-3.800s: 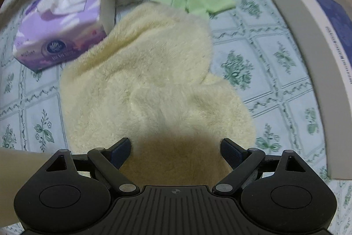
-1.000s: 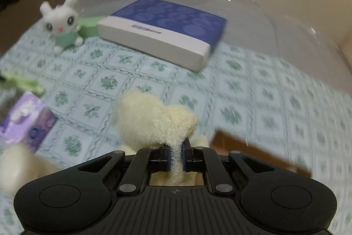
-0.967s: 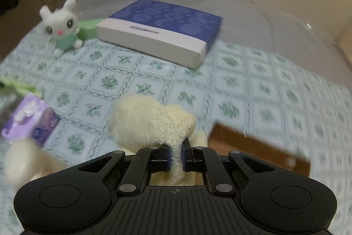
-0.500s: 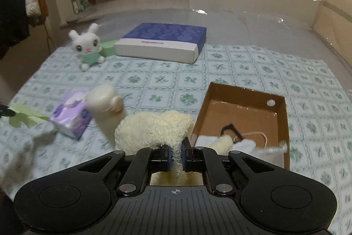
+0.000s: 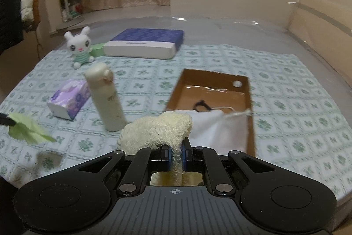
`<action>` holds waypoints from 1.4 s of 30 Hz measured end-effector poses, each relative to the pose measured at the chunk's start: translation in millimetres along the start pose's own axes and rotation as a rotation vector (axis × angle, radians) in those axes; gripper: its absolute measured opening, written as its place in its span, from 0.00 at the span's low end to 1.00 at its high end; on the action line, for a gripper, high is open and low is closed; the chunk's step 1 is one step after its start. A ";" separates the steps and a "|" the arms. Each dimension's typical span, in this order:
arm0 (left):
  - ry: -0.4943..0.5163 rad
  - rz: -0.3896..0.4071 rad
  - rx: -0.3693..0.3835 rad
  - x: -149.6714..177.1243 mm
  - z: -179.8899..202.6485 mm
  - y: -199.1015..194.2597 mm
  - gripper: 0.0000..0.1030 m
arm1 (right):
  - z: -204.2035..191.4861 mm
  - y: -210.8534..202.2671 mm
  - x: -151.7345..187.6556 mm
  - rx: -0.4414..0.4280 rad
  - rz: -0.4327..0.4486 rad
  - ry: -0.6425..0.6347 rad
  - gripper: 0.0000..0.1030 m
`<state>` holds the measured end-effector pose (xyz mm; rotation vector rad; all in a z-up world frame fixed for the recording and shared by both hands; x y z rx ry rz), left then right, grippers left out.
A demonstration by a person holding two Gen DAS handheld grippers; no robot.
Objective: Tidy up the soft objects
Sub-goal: 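Lift and carry the towel and cloth over the cardboard box with both grippers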
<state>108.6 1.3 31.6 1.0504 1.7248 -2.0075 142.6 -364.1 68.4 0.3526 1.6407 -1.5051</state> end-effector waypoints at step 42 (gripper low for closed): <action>-0.275 0.080 0.179 -140.9 228.7 120.6 0.01 | 92.8 8.9 -5.5 0.100 0.062 0.042 0.08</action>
Point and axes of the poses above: each gripper's, at about its wrist camera, not at the fingertips, and y roughly the way its jaws point, z to its right, x to its underside, the point moved 7 cm from there along y, roughly the way its jaws point, and after that the axes turned 11 degrees about -y, right-handed, at the moved point
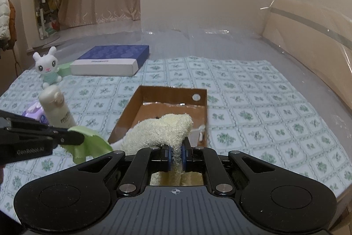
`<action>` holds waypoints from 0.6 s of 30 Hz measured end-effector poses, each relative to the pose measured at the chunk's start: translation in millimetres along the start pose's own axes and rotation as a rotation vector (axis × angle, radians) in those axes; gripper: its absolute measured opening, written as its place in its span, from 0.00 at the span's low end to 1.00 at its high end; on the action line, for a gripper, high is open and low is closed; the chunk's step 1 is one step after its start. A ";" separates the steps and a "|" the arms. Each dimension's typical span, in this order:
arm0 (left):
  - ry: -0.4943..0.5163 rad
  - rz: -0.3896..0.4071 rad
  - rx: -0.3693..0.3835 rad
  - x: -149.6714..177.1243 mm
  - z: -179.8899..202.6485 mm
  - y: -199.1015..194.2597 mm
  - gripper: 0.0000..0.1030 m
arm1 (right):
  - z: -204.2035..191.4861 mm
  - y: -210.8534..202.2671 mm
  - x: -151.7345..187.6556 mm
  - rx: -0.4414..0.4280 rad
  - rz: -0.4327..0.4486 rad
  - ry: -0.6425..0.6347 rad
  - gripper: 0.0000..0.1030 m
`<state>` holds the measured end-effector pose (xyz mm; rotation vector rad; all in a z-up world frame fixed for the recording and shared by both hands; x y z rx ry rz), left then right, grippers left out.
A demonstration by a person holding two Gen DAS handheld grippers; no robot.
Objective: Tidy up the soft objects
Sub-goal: 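Lift and carry the towel and cloth over the cardboard box with both grippers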
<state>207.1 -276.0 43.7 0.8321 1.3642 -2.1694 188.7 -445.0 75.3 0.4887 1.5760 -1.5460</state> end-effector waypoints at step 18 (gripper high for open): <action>-0.065 -0.008 -0.056 -61.4 -16.8 93.9 0.01 | 49.5 120.2 -62.2 -0.058 0.001 0.030 0.08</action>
Point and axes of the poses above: each gripper's, at about its wrist camera, not at the fingertips, and y roughly the way its jaws point, z to its right, x to its underside, the point moved 7 cm from there along y, roughly the way its jaws point, and after that the axes turned 11 degrees about -y, right-handed, at the moved point
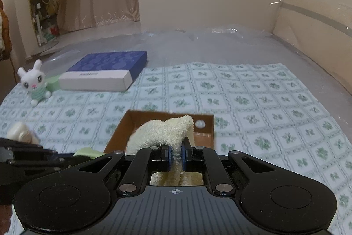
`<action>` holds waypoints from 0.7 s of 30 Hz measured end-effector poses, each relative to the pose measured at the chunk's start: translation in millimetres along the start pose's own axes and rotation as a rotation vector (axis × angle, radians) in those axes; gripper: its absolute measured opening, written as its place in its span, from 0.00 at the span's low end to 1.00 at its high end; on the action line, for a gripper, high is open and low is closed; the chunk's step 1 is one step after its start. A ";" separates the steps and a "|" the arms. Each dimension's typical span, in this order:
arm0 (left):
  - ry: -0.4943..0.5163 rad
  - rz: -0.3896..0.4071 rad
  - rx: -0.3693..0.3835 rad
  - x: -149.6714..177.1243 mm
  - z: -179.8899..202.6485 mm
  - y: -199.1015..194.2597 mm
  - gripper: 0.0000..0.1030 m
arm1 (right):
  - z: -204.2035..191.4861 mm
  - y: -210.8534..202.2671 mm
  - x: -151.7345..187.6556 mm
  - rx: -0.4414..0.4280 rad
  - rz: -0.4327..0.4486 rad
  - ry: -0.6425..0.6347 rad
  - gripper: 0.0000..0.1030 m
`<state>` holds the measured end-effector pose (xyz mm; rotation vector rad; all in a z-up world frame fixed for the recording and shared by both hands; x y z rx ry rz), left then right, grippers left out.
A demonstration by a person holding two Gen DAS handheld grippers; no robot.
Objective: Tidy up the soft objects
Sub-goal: 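Lift and carry the towel and cloth over the cardboard box with both grippers, then open both grippers to drop the towel and cloth into the box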
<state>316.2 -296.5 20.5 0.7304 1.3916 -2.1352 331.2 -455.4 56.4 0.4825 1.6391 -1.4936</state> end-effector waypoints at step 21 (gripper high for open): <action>-0.006 -0.004 -0.015 -33.6 -17.9 95.2 0.34 | 21.9 136.5 4.3 -0.169 -0.101 0.103 0.09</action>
Point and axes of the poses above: each gripper's, at about its wrist camera, not at the fingertips, and y roughly the way its jaws point, z to its right, x to its underside, the point moved 7 cm from there along y, roughly the way its jaws point, and after that the axes turned 11 degrees about -y, right-handed, at the moved point
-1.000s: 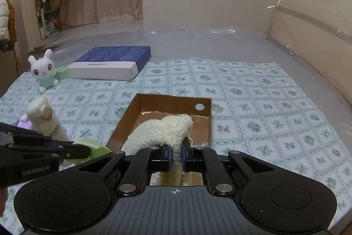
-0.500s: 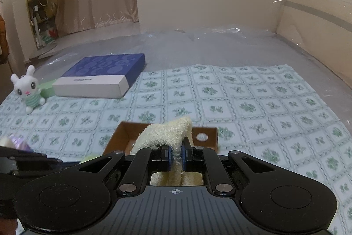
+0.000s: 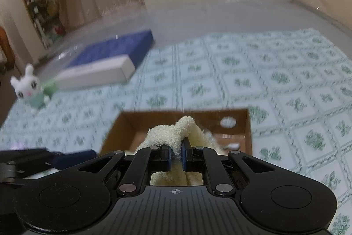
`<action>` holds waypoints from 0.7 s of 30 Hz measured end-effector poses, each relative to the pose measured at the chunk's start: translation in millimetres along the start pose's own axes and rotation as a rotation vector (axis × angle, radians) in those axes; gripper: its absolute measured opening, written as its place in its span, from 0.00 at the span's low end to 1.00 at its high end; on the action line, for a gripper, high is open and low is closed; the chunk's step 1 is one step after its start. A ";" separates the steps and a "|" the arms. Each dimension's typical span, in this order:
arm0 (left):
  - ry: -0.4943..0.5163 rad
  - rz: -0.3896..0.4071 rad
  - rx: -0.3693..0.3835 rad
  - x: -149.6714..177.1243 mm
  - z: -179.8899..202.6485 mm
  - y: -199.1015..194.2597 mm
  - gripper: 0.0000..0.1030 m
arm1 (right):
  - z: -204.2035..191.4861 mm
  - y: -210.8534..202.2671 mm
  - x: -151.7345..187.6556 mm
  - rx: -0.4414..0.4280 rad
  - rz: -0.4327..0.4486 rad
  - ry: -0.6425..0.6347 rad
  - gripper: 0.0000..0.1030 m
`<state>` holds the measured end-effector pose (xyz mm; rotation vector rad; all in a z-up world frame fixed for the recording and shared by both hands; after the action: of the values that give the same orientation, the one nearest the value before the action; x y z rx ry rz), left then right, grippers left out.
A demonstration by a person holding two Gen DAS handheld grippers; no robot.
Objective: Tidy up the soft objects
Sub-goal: 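Open both grippers to drop the towel and cloth into the box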
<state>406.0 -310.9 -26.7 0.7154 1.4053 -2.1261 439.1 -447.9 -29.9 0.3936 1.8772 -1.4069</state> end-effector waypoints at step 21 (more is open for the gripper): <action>0.068 0.054 -0.012 69.2 -8.7 -86.8 0.89 | -11.3 -72.6 20.9 0.010 0.027 -0.015 0.74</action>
<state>299.5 -280.1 -16.8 0.8189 1.4170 -2.0678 374.7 -466.8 6.7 0.4107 1.8463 -1.3986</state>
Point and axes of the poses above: each gripper's, at about its wrist camera, not at the fingertips, and y roughly the way its jaws point, z to its right, x to its underside, the point moved 7 cm from there along y, roughly the way its jaws point, and after that the axes turned 11 degrees about -y, right-handed, at the moved point
